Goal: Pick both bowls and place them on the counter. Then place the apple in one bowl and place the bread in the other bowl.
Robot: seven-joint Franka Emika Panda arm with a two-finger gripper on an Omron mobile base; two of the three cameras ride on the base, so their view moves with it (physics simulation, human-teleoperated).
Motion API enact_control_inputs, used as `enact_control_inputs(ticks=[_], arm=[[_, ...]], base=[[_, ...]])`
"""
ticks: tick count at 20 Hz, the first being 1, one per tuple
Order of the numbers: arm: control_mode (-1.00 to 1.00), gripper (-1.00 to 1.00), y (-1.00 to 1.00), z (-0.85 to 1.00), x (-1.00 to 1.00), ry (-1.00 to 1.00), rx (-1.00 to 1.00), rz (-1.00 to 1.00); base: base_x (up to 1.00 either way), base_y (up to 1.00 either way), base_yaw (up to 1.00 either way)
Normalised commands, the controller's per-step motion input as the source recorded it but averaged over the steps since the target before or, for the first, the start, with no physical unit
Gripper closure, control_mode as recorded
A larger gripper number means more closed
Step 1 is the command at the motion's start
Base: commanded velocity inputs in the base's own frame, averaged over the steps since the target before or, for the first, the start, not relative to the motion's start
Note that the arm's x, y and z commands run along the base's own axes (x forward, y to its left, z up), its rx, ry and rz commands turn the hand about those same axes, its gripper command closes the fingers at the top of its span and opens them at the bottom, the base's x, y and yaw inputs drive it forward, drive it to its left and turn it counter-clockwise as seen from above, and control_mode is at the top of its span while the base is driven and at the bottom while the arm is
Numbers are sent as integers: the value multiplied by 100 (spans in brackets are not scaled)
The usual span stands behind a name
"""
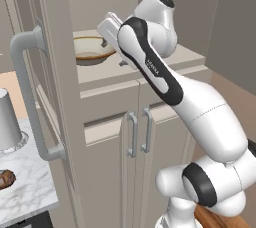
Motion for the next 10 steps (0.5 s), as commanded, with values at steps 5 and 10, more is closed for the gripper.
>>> enact_control_inputs(ticks=[5,10], arm=[[-100,-100,9,-14,13,2,0,0],[-100,-100,10,-11,10,1,0,0]], base=[[0,0,0],[0,0,0]])
